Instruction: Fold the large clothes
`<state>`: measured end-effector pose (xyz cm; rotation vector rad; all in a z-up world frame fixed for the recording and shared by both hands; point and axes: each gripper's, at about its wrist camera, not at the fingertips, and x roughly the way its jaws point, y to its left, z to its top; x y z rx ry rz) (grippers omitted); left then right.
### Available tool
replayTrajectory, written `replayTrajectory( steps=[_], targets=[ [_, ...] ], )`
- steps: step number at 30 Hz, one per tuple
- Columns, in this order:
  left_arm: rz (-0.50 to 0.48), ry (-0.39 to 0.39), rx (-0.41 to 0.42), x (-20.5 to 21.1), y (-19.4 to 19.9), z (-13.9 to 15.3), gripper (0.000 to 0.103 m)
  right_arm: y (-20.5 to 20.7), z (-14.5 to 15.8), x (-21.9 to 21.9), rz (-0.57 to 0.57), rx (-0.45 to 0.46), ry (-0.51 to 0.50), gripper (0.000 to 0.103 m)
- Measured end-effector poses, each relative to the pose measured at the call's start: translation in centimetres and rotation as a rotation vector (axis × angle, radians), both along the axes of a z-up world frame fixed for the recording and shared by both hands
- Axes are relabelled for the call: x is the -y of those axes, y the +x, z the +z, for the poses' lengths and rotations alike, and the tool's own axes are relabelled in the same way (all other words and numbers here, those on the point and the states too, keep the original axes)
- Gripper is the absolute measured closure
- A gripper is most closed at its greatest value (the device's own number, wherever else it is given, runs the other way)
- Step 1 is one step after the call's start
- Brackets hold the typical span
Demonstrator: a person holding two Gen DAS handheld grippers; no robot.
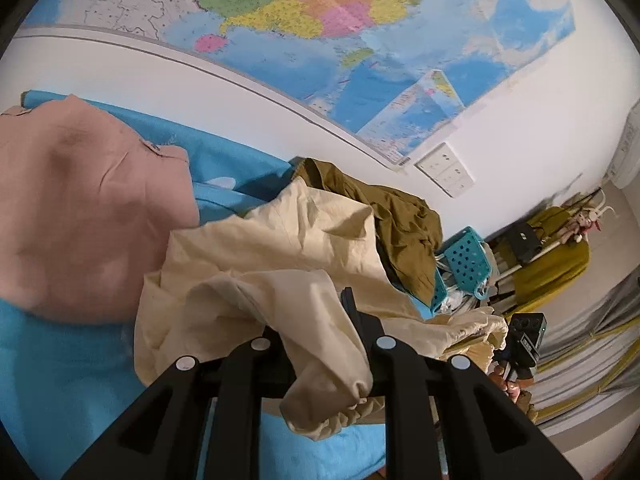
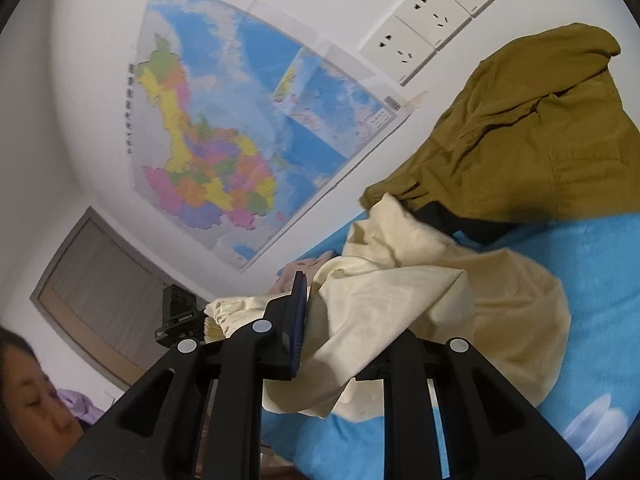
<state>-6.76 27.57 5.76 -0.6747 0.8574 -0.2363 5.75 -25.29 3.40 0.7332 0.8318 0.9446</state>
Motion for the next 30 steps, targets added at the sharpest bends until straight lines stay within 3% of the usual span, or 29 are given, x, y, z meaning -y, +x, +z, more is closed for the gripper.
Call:
replayTrajectory(
  steps=[12, 30],
  targets=[
    [0.026, -0.004, -0.100, -1.9, 7.7, -2.3, 0.086, 6.8, -2.7, -2.0, -0.034, -0.094, -0.073, 0.086],
    [0.060, -0.001, -0.219, -4.1, 15.3, -7.3, 0.086, 14.3, -6.5, -4.6, -0.065, -0.219, -0.159, 0.086]
  ],
)
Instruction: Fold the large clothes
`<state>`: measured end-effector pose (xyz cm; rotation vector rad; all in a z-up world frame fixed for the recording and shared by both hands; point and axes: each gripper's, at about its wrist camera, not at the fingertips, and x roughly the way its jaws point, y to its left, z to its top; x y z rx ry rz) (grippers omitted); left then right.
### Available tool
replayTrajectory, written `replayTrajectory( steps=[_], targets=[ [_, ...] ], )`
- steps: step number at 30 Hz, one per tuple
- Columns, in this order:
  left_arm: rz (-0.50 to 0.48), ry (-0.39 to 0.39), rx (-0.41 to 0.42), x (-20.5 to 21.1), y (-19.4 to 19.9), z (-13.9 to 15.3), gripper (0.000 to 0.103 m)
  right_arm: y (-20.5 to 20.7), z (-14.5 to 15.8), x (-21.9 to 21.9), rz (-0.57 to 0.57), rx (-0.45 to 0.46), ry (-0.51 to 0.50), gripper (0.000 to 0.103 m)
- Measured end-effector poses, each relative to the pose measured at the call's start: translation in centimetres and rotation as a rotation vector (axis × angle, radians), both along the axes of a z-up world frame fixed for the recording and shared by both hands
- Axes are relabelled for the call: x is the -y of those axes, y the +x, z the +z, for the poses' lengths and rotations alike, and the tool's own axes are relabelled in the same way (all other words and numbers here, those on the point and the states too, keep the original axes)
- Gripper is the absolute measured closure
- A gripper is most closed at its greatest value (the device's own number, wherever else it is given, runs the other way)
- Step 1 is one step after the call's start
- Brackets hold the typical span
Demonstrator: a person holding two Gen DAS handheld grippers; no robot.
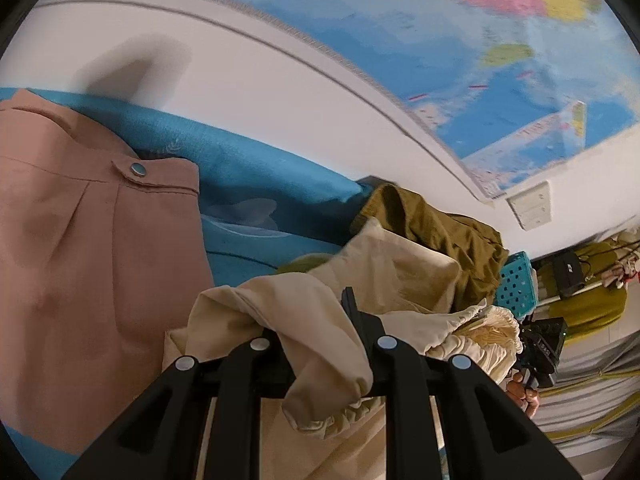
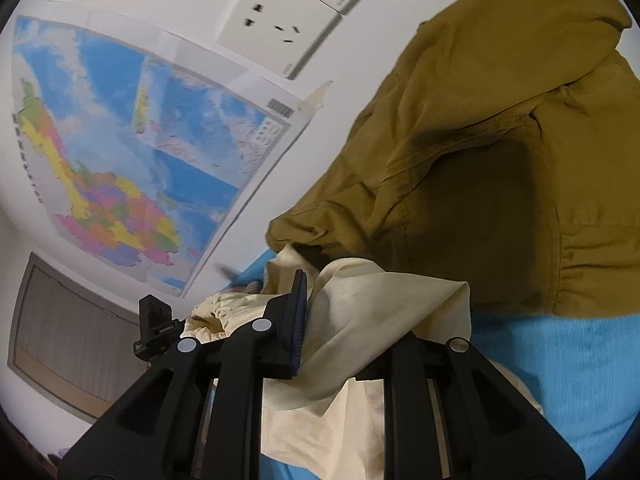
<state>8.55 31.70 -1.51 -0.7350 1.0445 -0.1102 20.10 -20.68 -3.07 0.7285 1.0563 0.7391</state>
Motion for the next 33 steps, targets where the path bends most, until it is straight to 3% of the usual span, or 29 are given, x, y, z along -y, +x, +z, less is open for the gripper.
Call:
replayTrajectory(
  steps=[7, 9, 11, 12, 17, 20, 24, 25, 27, 30, 33],
  targets=[
    [0.012, -0.008, -0.041, -0.9, 2.0, -2.1, 0.086, 1.5, -0.9, -0.8, -0.009, -0.025, -0.025, 0.079],
    [0.014, -0.016, -0.049, -1.1, 2.4, -2.6, 0.086, 1.6, -0.7, -1.0, -0.008, -0.021, -0.029, 0.065],
    [0.012, -0.024, -0.053, -1.2, 2.7, -3.0, 0.086, 1.1, -0.2, -1.0, -0.006, -0.005, -0.007, 0.025],
    [0.014, -0.025, -0.056, -1.2, 2.9, -3.2, 0.086, 0.8, 0.3, -1.1, -0.014, 0.016, -0.011, 0.023],
    [0.015, -0.034, -0.066, -1.4, 3.5, -4.1, 0.086, -2.4, 3.8, -1.5, 0.013, 0.191, -0.056, 0.024],
    [0.014, -0.038, -0.072, -1.5, 3.8, -4.5, 0.086, -5.5, 4.9, -5.1, 0.135, 0.335, -0.234, 0.027],
    [-0.005, -0.001, -0.058, -0.8, 4.0, -4.0, 0.085, -7.0, 3.2, -11.4, 0.254, 0.458, -0.509, 0.028],
    [-0.013, 0.018, -0.048, -0.5, 4.0, -3.7, 0.084, -6.8, 2.5, -12.5, 0.264, 0.472, -0.558, 0.033],
    [-0.021, 0.028, -0.024, 0.0, 3.6, -3.1, 0.077, -5.5, 0.7, -14.5, 0.271, 0.474, -0.666, 0.063],
    [-0.035, 0.026, 0.035, 0.2, 2.6, -1.7, 0.063, -3.3, -0.9, -15.1, 0.258, 0.432, -0.672, 0.075],
    [-0.040, 0.042, 0.116, 0.4, 1.0, 0.6, 0.058, -2.4, -0.9, -15.2, 0.243, 0.434, -0.664, 0.085]
  ],
)
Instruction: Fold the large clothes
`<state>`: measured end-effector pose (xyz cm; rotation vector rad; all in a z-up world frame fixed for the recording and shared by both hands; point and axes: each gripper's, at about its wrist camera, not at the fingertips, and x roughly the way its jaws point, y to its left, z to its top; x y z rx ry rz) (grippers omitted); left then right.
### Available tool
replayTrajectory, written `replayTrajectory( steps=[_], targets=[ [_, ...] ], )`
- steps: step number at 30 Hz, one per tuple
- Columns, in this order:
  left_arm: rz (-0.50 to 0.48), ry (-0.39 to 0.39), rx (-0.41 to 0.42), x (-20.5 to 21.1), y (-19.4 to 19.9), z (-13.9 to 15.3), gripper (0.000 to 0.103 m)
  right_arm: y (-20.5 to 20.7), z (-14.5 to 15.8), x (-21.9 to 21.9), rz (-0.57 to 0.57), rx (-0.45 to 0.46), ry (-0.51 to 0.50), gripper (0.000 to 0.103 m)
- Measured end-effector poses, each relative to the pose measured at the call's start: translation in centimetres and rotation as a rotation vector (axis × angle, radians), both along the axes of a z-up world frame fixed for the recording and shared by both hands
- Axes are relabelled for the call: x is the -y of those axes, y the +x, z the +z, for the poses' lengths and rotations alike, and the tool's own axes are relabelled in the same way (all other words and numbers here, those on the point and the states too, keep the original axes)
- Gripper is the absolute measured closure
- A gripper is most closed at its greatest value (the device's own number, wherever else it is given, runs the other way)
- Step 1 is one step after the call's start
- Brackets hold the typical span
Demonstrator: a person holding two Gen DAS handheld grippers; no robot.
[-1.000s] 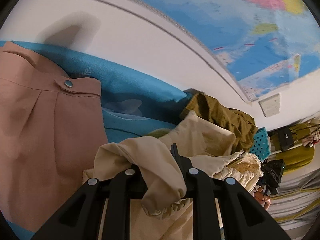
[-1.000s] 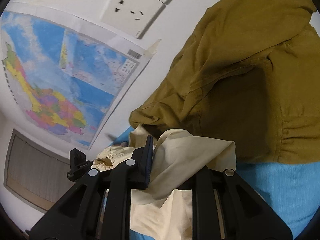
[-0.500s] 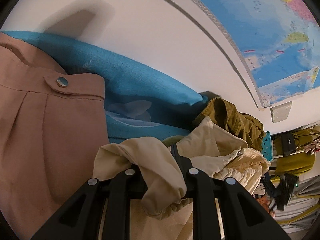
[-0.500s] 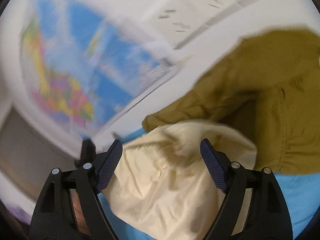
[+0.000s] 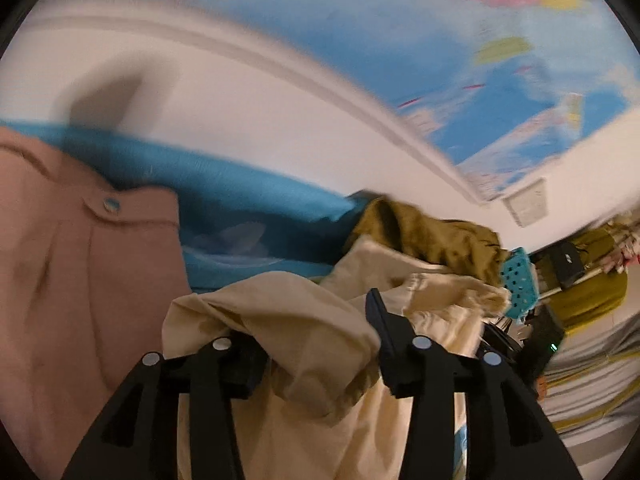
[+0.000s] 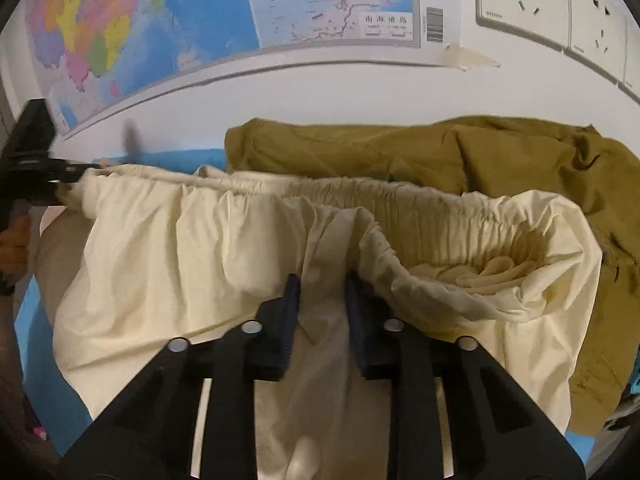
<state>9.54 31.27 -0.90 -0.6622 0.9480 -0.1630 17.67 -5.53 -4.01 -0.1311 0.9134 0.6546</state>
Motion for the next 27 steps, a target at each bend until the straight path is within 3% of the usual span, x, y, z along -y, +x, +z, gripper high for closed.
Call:
replayTrajectory(
  steps=[2, 5, 8, 13, 15, 18, 22, 24, 25, 26, 27],
  targets=[
    [-0.012, 0.016, 0.078, 0.7, -1.4, 1.8, 0.054, 0.1, 0.5, -0.1, 0.001, 0.025, -0.009, 0.096],
    [-0.011, 0.081, 0.152, 2.1, -3.0, 3.6, 0.050, 0.3, 1.2, -0.3, -0.015, 0.052, -0.013, 0.098],
    [-0.018, 0.209, 0.214, 4.2, -4.4, 4.6, 0.047, 1.0, 1.1, -0.8, -0.023, 0.049, -0.015, 0.099],
    [0.011, 0.192, 0.245, 4.1, -5.8, 5.5, 0.047, 1.2, 2.5, -0.2, -0.032, 0.085, 0.042, 0.099],
    [-0.022, 0.223, 0.321, 4.6, -6.9, 6.4, 0.036, 1.1, 3.4, -0.1, -0.042, 0.112, 0.058, 0.099],
    [-0.135, 0.278, 0.382, 6.9, -7.5, 6.6, 0.029, 1.5, 3.3, -1.1, -0.038, 0.131, 0.021, 0.100],
    [-0.275, 0.387, 0.240, 11.3, -4.9, 2.3, 0.033, 2.6, 1.9, -1.5, -0.041, 0.087, 0.014, 0.100],
    [-0.326, 0.419, 0.134, 12.8, -3.1, -1.2, 0.048, 2.7, 1.6, -1.3, -0.041, 0.070, 0.023, 0.101],
    [-0.318, 0.444, 0.073, 13.0, -2.2, -2.8, 0.055, 2.6, 1.6, -0.9, -0.043, 0.066, 0.031, 0.099],
    [-0.301, 0.449, 0.025, 12.8, -1.5, -4.1, 0.062, 2.4, 1.8, -0.5, -0.040, 0.058, 0.048, 0.090],
    [-0.286, 0.433, 0.018, 12.4, -1.0, -4.7, 0.064, 1.8, 2.4, 0.1, -0.023, 0.050, 0.077, 0.084]
  ],
)
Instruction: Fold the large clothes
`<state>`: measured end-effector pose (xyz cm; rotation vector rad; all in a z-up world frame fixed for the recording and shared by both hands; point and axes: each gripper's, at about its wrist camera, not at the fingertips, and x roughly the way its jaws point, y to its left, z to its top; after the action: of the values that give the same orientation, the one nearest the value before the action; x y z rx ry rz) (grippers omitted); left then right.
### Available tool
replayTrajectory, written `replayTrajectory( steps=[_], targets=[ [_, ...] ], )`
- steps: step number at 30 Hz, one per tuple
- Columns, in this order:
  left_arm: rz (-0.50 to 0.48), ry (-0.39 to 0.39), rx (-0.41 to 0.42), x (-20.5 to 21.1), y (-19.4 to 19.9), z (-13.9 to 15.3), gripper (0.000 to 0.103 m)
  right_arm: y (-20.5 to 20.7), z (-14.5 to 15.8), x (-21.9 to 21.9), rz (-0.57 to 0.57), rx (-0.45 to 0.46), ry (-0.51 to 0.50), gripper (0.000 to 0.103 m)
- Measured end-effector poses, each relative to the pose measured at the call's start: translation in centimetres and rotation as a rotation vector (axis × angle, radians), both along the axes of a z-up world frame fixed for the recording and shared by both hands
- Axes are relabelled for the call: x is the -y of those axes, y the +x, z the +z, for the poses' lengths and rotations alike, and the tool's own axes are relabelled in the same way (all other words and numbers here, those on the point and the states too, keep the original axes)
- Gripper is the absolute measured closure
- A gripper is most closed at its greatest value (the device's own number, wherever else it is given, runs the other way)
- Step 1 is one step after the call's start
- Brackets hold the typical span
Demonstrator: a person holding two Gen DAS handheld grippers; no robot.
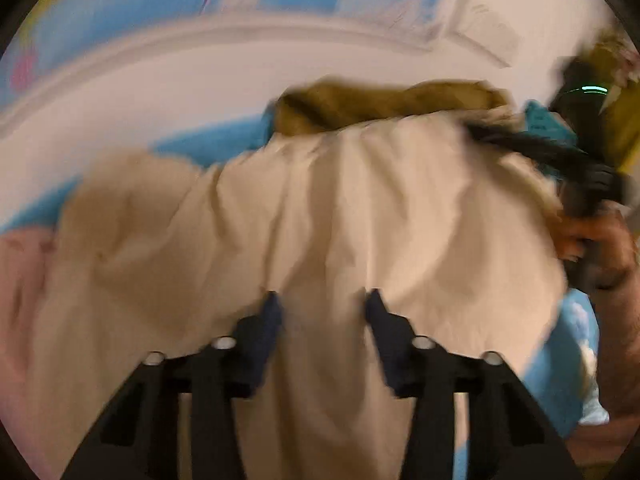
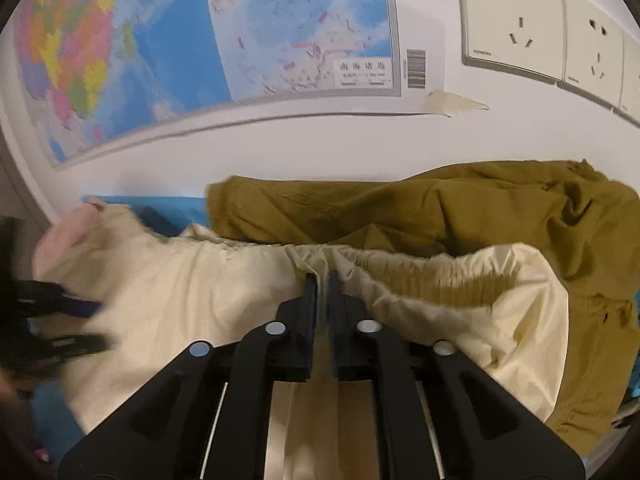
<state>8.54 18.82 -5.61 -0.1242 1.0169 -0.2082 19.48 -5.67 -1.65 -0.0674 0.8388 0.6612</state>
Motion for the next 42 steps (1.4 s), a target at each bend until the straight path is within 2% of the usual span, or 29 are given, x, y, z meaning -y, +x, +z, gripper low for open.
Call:
replayTrajectory(
  steps=[2, 4, 5, 7, 10, 12, 14, 15, 16, 17, 18, 19, 21, 23, 26, 27, 29, 30, 31, 32, 33, 34, 35, 36, 40, 42],
  targets=[
    [0.037, -0.027, 0.015, -0.9, 0.6, -0.6, 0.065, -1.5, 1.1, 1.3, 0.011, 0.040, 0.023, 0.058],
    [0.057, -0.034, 0.017, -1.5, 0.8, -0.9, 0.066, -2.9, 1.8, 2.6, 0.008, 0.076, 0.008, 0.043],
    [0.071, -0.029, 0.023, -1.8, 0.9, -0.9, 0.066, -3.7, 2.0, 3.5, -0.004, 0.096, 0.000, 0.044],
    [0.098, -0.034, 0.021, -2.3, 1.3, -1.4, 0.066, -4.6, 1.4, 5.1, 0.016, 0.064, 0.018, 0.047],
    [0.106, -0.026, 0.020, -2.1, 1.9, -2.2, 0.064, -3.5, -1.4, 5.4, -0.020, -0.003, -0.062, 0.046],
    [0.107, 0.001, 0.041, -1.8, 1.2, -1.8, 0.064, -2.3, -3.1, 5.8, -0.049, -0.078, -0.028, 0.044],
    [0.105, -0.020, 0.076, -2.1, -0.2, -0.5, 0.061, -2.5, -2.5, 6.9, -0.059, -0.082, 0.037, 0.043],
    [0.100, -0.049, 0.141, -2.8, -2.3, 1.1, 0.056, -3.0, -2.0, 7.5, -0.058, -0.067, 0.057, 0.042],
    [0.109, -0.054, 0.186, -3.3, -3.7, 2.0, 0.050, -3.8, -1.3, 8.3, -0.057, -0.043, 0.079, 0.037],
    [0.119, -0.068, 0.248, -4.0, -5.7, 3.2, 0.040, -5.1, -0.3, 10.0, -0.065, -0.008, 0.118, 0.026],
    [0.134, -0.096, 0.326, -5.3, -8.7, 4.6, 0.035, -5.9, 0.1, 11.3, -0.079, 0.004, 0.147, 0.020],
    [0.160, -0.094, 0.367, -6.2, -10.7, 5.3, 0.034, -6.9, 0.3, 13.0, -0.101, 0.007, 0.179, 0.013],
    [0.238, -0.058, 0.417, -8.0, -14.4, 6.0, 0.023, -8.4, -0.4, 15.6, -0.129, -0.018, 0.217, 0.010],
    [0.279, -0.062, 0.396, -9.8, -16.5, 5.0, 0.020, -9.6, -2.1, 17.4, -0.151, -0.070, 0.227, 0.008],
    [0.293, -0.095, 0.289, -11.0, -16.7, 2.1, 0.019, -11.2, -5.4, 18.1, -0.132, -0.178, 0.254, 0.006],
    [0.297, -0.088, 0.251, -11.0, -16.5, 0.9, 0.019, -11.5, -6.3, 17.7, -0.128, -0.194, 0.245, 0.005],
    [0.292, -0.098, 0.217, -10.6, -15.7, -0.7, 0.020, -12.0, -6.7, 16.8, -0.127, -0.155, 0.213, 0.005],
    [0.283, -0.124, 0.223, -10.2, -15.2, -1.3, 0.025, -11.9, -6.8, 16.6, -0.125, -0.154, 0.229, 0.007],
    [0.268, -0.157, 0.233, -9.9, -15.0, -1.5, 0.032, -11.7, -6.7, 16.5, -0.121, -0.152, 0.244, 0.017],
    [0.266, -0.186, 0.231, -9.5, -14.8, -1.7, 0.045, -11.6, -6.5, 16.3, -0.124, -0.145, 0.249, 0.038],
    [0.275, -0.180, 0.230, -9.2, -14.8, -1.7, 0.061, -11.5, -6.3, 16.4, -0.113, -0.152, 0.264, 0.055],
    [0.266, -0.180, 0.233, -8.8, -14.9, -1.3, 0.071, -11.6, -6.1, 16.4, -0.091, -0.161, 0.286, 0.079],
    [0.260, -0.224, 0.233, -8.7, -15.4, -0.7, 0.080, -11.9, -5.1, 16.4, -0.075, -0.159, 0.290, 0.085],
    [0.255, -0.259, 0.227, -8.8, -16.0, -0.4, 0.083, -12.4, -4.4, 17.0, -0.069, -0.157, 0.296, 0.086],
    [0.200, -0.341, 0.223, -7.2, -19.2, 2.3, 0.085, -14.9, 0.6, 19.4, -0.040, -0.104, 0.379, 0.089],
    [0.176, -0.401, 0.199, -6.4, -21.3, 2.5, 0.085, -16.6, 3.1, 21.0, -0.028, -0.042, 0.375, 0.089]
  ],
)
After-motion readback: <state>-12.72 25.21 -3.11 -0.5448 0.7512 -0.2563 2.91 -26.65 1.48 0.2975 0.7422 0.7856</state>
